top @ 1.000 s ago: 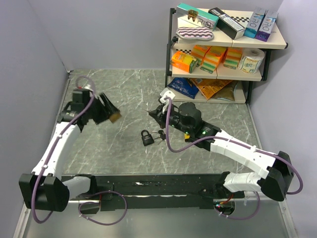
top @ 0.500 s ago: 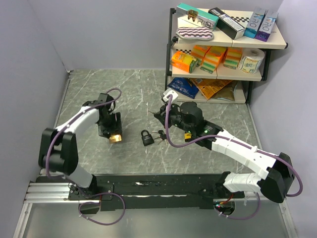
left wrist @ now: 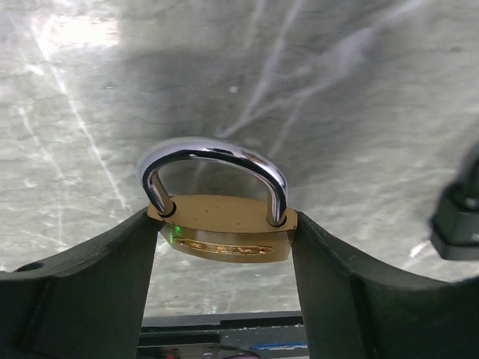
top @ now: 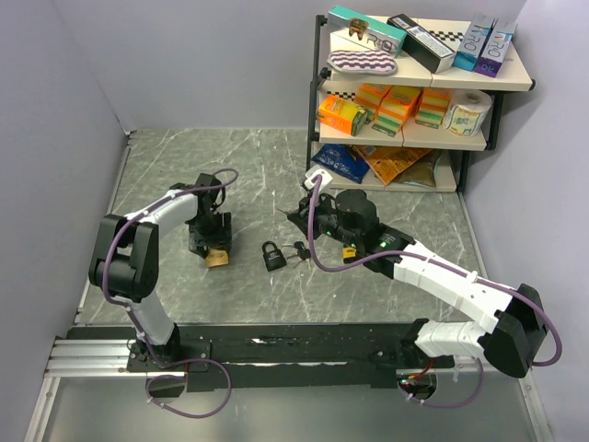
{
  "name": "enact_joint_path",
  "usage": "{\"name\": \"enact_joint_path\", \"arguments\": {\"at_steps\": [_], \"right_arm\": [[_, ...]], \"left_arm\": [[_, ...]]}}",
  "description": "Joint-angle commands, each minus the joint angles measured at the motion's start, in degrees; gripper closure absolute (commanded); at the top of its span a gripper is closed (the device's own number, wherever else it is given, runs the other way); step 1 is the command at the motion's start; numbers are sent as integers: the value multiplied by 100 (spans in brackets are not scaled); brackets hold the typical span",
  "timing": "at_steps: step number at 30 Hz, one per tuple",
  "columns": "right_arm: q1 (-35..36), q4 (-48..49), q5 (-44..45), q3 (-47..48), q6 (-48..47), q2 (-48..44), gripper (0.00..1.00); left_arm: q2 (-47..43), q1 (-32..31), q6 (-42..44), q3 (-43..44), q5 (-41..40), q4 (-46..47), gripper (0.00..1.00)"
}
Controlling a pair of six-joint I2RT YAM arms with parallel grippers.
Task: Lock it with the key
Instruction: Place the lock at the center of the board.
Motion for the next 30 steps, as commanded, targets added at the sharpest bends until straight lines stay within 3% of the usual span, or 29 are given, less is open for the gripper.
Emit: {"name": "enact_joint_path", "arguments": {"at_steps": [1,18,21,28,30], "right_arm": [[-36,114,-203,34,64,-55,100],[-1,-440,-1337,1105,292,1641,100],[8,-396,-1434,1272,477,1869,100],[43,-738,-1856,1897,1320,2669,100],[61,-695,-1909,1923,1504,2801,100]], "left_arm": [[12,4,227,284,-291,-223,99],[592,321,991,328,-977,-496,96],[601,347,1018,266,-977,-470,88],[557,365,1097,284,-942,-496,39],[443,373,1106,266,-925,-488,31]]}}
